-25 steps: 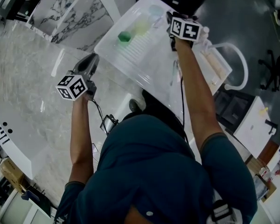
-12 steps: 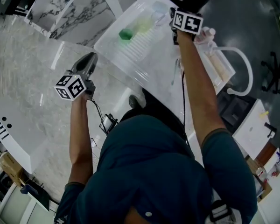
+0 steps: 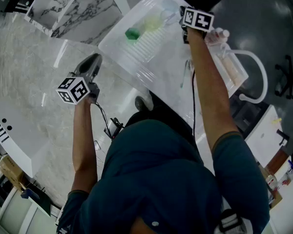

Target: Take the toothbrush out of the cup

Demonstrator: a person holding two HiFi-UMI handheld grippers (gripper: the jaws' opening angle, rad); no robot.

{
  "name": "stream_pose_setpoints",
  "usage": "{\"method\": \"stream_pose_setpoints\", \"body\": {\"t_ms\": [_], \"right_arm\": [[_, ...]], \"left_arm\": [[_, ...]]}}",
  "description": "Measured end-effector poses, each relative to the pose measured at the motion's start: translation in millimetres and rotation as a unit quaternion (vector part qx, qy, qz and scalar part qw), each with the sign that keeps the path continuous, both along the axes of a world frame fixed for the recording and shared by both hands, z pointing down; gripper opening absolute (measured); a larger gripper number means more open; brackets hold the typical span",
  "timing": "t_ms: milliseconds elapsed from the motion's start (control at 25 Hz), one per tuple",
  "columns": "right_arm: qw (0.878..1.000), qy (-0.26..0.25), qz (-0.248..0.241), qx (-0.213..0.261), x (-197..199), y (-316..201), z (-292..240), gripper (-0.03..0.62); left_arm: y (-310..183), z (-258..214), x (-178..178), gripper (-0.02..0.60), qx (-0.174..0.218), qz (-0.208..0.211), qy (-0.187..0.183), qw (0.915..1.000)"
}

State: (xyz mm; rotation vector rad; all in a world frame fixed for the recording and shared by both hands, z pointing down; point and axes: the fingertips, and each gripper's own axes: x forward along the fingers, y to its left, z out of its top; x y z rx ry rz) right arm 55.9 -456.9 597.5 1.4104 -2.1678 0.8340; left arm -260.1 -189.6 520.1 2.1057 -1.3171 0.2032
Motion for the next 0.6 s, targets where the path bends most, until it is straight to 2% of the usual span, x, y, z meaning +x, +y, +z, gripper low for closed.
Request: {"method": "stream_pose_setpoints", "body": {"t_ms": [240,600], "right_arm": [[1.000,-0.003,0.000,0.002,0,-1,0,0.097],[0.999,-0.015,-0.014,0.030,-8,3,-25,0.071]], "left_arm": [[2,0,-1,0.057,-0.001,-0.003,0.000,1.0000],[4,-6,1,0.057,0.008,-0.002,0.001,1.0000]]}}
